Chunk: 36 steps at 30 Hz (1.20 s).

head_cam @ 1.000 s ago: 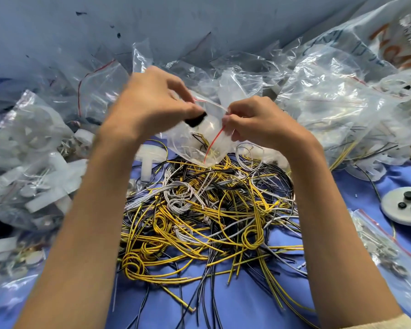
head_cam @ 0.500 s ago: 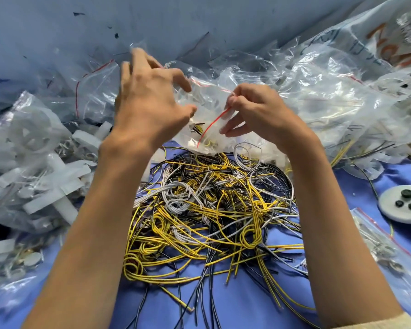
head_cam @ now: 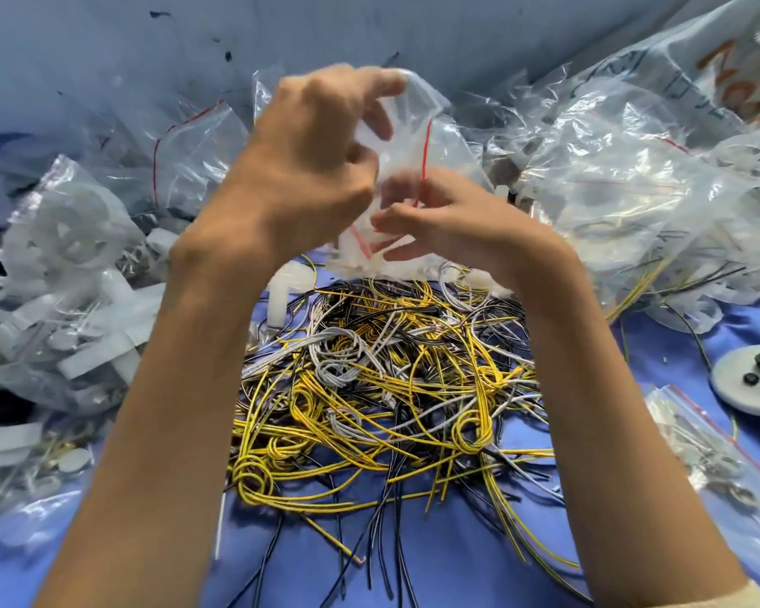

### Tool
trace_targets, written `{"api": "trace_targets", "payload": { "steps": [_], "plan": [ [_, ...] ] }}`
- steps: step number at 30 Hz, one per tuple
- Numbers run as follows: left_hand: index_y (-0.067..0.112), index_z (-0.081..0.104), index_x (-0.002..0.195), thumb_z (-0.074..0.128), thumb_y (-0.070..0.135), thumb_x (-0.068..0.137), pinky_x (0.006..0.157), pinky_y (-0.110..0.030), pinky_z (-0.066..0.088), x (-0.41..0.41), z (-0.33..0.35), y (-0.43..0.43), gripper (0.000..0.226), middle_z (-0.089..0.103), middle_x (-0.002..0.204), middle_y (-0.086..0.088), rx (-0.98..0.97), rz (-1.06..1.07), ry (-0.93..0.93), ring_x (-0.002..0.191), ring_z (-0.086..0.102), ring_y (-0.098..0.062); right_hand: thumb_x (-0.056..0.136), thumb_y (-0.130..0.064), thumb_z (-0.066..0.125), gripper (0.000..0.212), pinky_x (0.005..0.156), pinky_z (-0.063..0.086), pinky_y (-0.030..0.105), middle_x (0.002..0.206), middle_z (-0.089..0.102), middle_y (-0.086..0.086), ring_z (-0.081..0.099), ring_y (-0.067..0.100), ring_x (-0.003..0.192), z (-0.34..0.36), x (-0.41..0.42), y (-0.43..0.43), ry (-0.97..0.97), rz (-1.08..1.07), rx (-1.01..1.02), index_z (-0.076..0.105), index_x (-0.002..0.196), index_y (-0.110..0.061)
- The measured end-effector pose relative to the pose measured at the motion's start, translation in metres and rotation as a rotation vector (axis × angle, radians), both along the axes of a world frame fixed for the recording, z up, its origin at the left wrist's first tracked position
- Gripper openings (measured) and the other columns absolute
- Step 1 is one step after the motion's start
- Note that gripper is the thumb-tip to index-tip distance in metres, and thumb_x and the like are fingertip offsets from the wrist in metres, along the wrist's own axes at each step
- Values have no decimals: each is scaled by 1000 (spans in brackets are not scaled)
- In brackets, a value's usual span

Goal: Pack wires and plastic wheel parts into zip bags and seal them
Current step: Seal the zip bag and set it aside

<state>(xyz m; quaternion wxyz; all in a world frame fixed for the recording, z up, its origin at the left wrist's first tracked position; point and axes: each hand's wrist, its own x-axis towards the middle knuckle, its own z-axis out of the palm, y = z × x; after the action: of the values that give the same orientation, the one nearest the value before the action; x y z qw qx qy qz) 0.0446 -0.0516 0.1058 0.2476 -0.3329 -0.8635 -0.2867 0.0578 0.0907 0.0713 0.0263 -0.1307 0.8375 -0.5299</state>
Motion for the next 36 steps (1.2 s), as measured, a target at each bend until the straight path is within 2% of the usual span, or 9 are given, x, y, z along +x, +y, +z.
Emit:
{"api": "trace_targets", "payload": {
  "steps": [5, 11, 14, 21, 24, 26, 28, 30, 36],
  "plan": [
    [18, 63, 119, 44, 2, 85, 72, 0, 37, 15, 17, -10, 42, 64, 102, 10, 42, -8, 97, 72, 49, 9, 94, -5, 46, 19, 90, 52, 39, 72, 64, -9, 59, 0, 70, 6, 8, 1, -101, 172, -140, 62, 99, -13],
    [18, 58, 127, 52, 24, 79, 56, 1, 31, 18, 6, 2, 49, 58, 69, 25, -262, -118, -246, 60, 48, 19, 95, -19, 52, 26, 89, 54, 42, 85, 61, 0, 60, 13, 82, -8, 3, 3, -129, -8, 269, 63, 106, 3],
    [12, 62, 122, 52, 8, 79, 58, -12, 28, 19, 1, 14, 44, 36, 59, 51, -257, -121, -252, 78, 38, 18, 91, -19, 59, 13, 72, 58, 31, 83, 65, 0, 63, 12, 79, -10, 4, 6, -143, -25, 308, 64, 83, -10],
    [12, 67, 101, 48, 19, 66, 61, -22, 38, 26, -4, 33, 41, 65, 95, 1, -81, -44, -96, 59, 44, -6, 92, 13, 38, 89, 45, 36, 3, 23, 38, -14, 45, -13, 35, -11, 12, 0, -83, -79, 291, 32, 12, -24],
    [7, 63, 108, 46, 23, 64, 68, -21, 43, 25, -6, 36, 49, 62, 103, -5, -127, -79, -178, 71, 51, -12, 94, 8, 39, 35, 86, 49, 22, 79, 66, 16, 53, 3, 75, -18, 5, 10, -47, -62, 380, 70, 78, 13],
    [11, 61, 116, 48, 26, 62, 83, -25, 47, 21, -10, 34, 58, 63, 112, -7, -249, -67, -233, 96, 58, -19, 92, 2, 48, 28, 92, 47, 32, 112, 59, 17, 46, 7, 87, -15, 1, 8, -173, -101, 458, 57, 118, 8],
    [17, 61, 122, 56, 27, 70, 81, -16, 42, 16, -15, 29, 54, 66, 114, -3, -350, -25, -306, 103, 60, -11, 88, 7, 47, 20, 70, 54, 23, 90, 61, 13, 54, -3, 62, -19, 0, 9, -257, -4, 485, 63, 100, 7],
    [17, 68, 111, 59, 26, 72, 57, -6, 37, 11, -15, 22, 41, 67, 79, 9, -305, 4, -377, 65, 58, 5, 90, 3, 47, 22, 70, 57, 25, 66, 58, 0, 55, -1, 52, -18, 0, 15, -243, 35, 490, 63, 78, -6],
    [15, 69, 107, 51, 0, 77, 43, -5, 34, 4, -4, -1, 38, 52, 45, 25, -81, 74, -370, 46, 43, 28, 86, -8, 57, 14, 53, 48, 14, 72, 66, 4, 55, -5, 50, -9, -11, 37, 77, -190, 423, 70, 83, -13]
  ]
}}
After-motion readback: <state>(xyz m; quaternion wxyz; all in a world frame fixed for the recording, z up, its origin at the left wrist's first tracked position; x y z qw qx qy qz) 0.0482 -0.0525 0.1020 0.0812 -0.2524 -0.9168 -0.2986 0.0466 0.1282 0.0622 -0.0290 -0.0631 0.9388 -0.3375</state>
